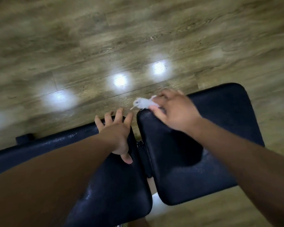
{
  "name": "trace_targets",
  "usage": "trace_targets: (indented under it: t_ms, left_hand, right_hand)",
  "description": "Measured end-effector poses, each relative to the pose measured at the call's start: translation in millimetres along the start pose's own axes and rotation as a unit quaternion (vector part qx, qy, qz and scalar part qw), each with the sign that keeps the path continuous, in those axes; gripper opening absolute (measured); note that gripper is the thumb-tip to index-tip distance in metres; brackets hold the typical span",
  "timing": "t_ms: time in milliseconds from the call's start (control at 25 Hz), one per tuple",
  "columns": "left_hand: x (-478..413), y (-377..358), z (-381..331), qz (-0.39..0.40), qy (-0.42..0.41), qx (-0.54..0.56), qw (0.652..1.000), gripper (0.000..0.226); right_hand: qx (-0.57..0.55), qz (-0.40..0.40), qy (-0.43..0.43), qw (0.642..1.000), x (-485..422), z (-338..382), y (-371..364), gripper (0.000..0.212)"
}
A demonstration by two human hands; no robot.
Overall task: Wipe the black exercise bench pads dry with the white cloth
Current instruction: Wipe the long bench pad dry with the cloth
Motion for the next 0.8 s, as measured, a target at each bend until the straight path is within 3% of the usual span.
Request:
trace_targets:
  t_ms: [120, 240, 320, 440, 560, 640, 720, 800]
  left_hand:
    - [-2, -2, 2, -0.005, -0.005, 0.009, 1.0, 0.154]
    - [-4, -3, 0, -0.013, -0.007, 0.01, 1.0, 0.156]
    - [-4, -2, 2, -0.017, -0.006, 0.014, 1.0, 0.156]
    - [-2, -2, 0, -0.025, -0.006, 0.015, 1.0, 0.154]
    - [-2, 1, -1, -0.035, -0.008, 0.002, 0.999, 0.151]
    - [-3, 2, 0, -0.039, -0.01, 0.01, 0.999, 0.149]
    - [-4, 0, 0, -0.044, -0.011, 0.012, 0.999, 0.148]
    - [-7, 0, 2, -0.051, -0.01, 0.011, 0.999, 0.15]
  right_hand:
    - [0.052, -0.017, -0.185, 0.981, 39, -140, 11, 0.053]
    - [-0.045, 0.011, -0.382, 0.923, 113, -241, 9, 0.054]
    - [-0.161, -0.029, -0.439, 0.884, 147, -225, -2, 0.046]
    - [-0.141, -0.054, -0.504, 0.851, 230, -187, -26, 0.05]
    - [-0.161, -0.008, -0.562, 0.811, 317, -144, -36, 0.063]
    - [-0.185, -0.007, -0.602, 0.777, 319, -138, -30, 0.071]
    - [-0.205, -0.052, -0.599, 0.772, 272, -150, -19, 0.074]
    - [-0.173, -0.087, -0.545, 0.815, 197, -174, -10, 0.068]
Point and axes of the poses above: each hand's wrist, its own x-axis away from the middle knuckle, its own y-axis out of the back of the hand, z = x × y, the point moved 7 cm from there along -x, towards the middle knuckle, and after that the axes turned 9 degrees about x, right-handed, at the moved point
